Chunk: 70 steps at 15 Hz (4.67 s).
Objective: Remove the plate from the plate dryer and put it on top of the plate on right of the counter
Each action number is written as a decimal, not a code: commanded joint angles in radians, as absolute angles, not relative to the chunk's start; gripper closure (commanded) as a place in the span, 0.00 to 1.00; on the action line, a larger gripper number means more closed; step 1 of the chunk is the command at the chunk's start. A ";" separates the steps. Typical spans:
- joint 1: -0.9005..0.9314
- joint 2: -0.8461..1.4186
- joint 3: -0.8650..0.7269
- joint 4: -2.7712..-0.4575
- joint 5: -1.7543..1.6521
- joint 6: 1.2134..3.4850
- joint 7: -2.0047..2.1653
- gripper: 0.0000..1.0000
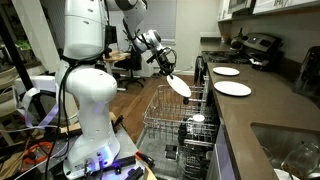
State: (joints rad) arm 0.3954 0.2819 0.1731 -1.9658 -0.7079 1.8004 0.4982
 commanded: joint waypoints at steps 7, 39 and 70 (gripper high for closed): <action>0.382 0.277 0.162 -1.923 -0.762 1.734 0.506 0.98; 0.365 0.284 0.139 -1.875 -0.900 1.648 0.537 0.98; 0.279 0.303 0.131 -1.876 -1.029 1.690 0.539 0.93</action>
